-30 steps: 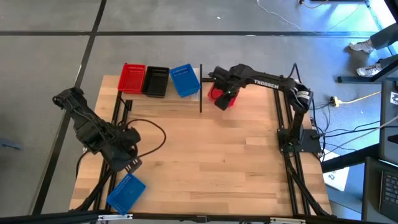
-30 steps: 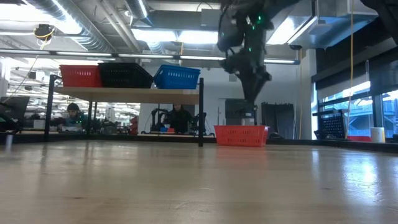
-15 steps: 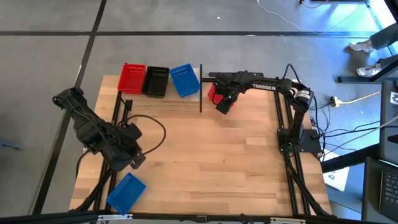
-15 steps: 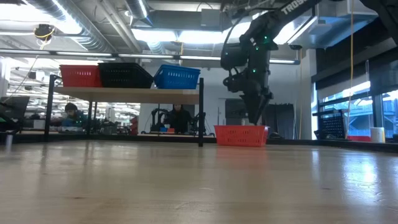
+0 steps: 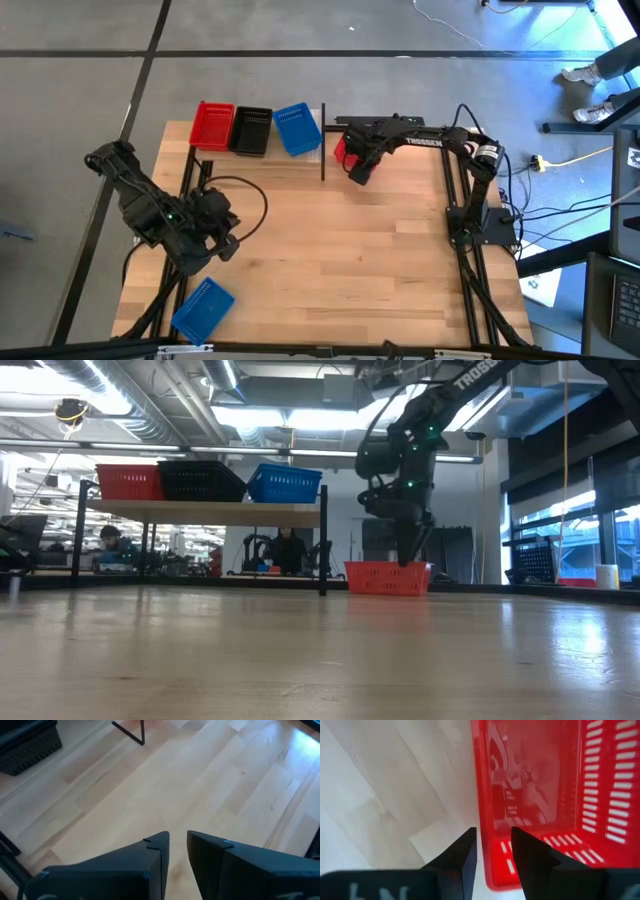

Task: Stack baskets on shelf by color
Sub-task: Stack the red bin on the stacked red bins on the shelf

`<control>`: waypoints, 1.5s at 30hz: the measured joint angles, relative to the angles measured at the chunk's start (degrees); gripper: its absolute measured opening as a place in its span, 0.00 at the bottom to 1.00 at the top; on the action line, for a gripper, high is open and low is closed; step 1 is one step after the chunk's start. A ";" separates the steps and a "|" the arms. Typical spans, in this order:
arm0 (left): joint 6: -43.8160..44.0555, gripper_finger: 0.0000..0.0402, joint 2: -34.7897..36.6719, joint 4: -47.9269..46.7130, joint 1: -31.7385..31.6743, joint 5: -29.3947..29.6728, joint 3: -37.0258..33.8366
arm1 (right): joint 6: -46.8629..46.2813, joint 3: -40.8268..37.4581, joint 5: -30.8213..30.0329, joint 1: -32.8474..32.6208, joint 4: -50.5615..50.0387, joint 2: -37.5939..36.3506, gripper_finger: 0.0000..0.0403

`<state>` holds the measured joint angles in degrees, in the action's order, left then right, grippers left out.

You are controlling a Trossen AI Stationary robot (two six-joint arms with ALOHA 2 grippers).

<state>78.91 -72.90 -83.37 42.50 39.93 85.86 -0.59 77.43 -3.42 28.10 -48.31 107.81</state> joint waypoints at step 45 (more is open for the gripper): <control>-3.04 0.15 0.00 0.20 0.01 -0.38 0.00 | 13.79 10.84 11.22 -26.91 -5.62 0.09 0.00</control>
<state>75.88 -72.90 -83.18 42.51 39.55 85.86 13.20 88.27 7.80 1.19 -53.94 107.90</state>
